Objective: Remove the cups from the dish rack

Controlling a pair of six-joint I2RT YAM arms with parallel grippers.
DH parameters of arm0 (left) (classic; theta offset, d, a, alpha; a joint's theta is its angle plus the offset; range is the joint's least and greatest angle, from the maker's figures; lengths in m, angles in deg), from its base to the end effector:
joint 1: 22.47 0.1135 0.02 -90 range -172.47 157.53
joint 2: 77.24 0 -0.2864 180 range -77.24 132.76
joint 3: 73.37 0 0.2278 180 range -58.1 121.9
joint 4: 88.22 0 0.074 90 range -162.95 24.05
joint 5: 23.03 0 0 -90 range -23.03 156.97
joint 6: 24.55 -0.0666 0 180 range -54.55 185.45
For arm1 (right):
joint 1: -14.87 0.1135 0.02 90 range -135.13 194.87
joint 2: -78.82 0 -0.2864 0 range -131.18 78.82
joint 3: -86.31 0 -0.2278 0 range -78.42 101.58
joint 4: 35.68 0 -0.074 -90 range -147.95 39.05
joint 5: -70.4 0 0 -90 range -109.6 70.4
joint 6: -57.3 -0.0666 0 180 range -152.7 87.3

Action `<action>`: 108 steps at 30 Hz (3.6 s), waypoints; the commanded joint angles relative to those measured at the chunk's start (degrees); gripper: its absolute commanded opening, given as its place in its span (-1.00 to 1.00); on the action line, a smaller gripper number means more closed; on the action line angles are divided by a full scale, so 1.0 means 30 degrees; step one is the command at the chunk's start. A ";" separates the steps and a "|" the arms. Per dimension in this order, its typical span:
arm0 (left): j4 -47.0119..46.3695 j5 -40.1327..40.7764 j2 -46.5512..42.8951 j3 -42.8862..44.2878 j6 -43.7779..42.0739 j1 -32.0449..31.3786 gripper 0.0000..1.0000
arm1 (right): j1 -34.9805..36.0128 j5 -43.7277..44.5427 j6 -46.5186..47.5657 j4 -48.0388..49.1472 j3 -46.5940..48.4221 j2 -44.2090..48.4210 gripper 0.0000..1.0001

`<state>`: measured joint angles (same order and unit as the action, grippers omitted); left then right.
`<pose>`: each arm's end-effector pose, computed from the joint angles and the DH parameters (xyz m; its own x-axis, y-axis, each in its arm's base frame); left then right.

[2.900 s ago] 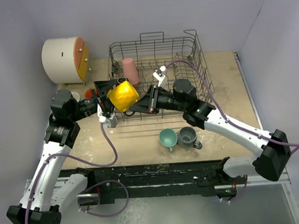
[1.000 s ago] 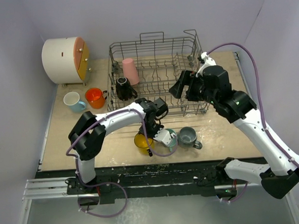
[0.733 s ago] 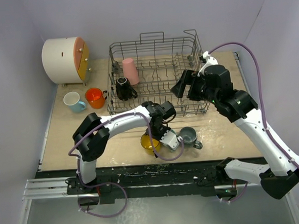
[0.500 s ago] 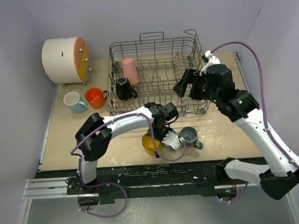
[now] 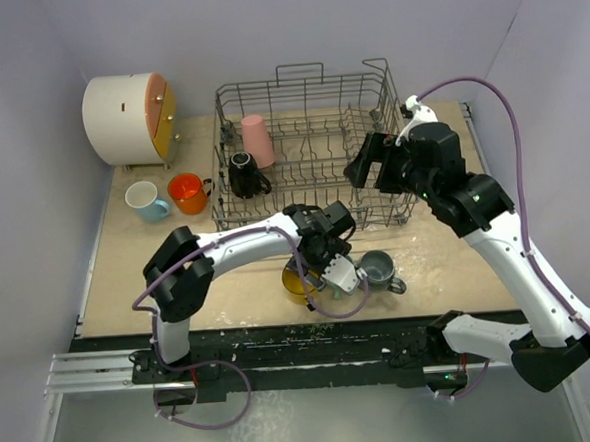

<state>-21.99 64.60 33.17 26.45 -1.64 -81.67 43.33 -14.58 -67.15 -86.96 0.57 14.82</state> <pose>0.1901 -0.3242 0.2032 0.6009 0.7894 -0.1258 0.7952 -0.5744 0.1944 0.1981 0.1008 0.4354 -0.4880 0.3765 -0.7875 -0.1539 0.8510 0.5022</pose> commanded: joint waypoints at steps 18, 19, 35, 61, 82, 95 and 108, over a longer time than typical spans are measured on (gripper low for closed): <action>0.2330 -0.3527 -1.2731 -0.0231 0.1937 1.1019 0.99 | 0.1856 -0.2383 0.7720 0.0726 1.1569 -1.5226 0.72; 0.1109 -0.3876 -1.2847 -0.0616 0.2587 1.2012 0.99 | 0.2098 -0.2449 0.7997 0.0417 1.2234 -1.5992 0.71; -0.5835 -1.0766 -1.3026 -0.3172 0.8054 1.9411 0.99 | 0.3052 -0.4337 0.9370 0.0330 1.5232 -2.1053 0.40; -0.4725 -1.2098 -1.3007 -0.2901 0.7924 1.9411 0.99 | 0.4401 -0.2977 1.0480 0.0950 1.7340 -2.3493 -0.46; -0.5198 -1.2458 -1.4422 -0.4569 0.5917 1.9382 0.99 | 0.4436 -0.2443 0.8886 0.1795 1.7100 -1.7697 -1.00; -0.9282 -1.4385 -1.7404 -0.7726 0.1319 1.8309 0.99 | 0.4436 -0.6204 0.2215 0.5467 0.9158 -1.0491 -1.00; -1.1522 -1.2108 -1.9191 -0.9704 -0.1482 1.5221 0.99 | 0.4428 -1.1772 -0.4581 1.3634 0.1293 -0.6409 -1.00</action>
<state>-51.56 28.10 -21.69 -2.36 -3.32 -35.75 56.75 -42.62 -72.66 -62.81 6.49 -9.31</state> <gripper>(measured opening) 0.995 0.207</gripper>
